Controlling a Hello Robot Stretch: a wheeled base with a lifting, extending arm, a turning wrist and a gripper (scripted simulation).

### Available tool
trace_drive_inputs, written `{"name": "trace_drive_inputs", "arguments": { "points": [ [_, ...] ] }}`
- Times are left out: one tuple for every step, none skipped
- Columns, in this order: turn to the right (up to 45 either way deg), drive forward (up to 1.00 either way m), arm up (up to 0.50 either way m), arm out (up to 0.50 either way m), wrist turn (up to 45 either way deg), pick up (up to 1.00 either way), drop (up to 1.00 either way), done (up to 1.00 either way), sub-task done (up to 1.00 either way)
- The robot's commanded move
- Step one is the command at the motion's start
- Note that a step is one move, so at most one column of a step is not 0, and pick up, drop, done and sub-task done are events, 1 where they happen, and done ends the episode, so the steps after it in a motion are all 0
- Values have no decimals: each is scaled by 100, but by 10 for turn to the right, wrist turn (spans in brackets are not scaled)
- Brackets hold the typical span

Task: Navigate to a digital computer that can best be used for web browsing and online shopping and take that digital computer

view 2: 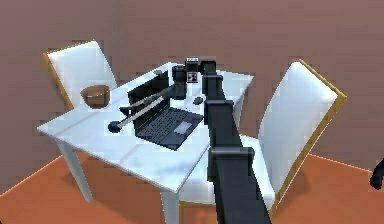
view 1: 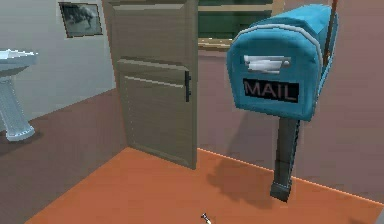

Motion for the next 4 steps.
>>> {"name": "trace_drive_inputs", "arguments": {
  "points": [
    [0,0,0,0,450,0,0,0,0],
    [0,0,0,0,300,0,0,0,0],
    [0,0,-30,0,0,0,0,0,0],
    [0,0,0,0,0,100,0,0,0]
  ]
}}
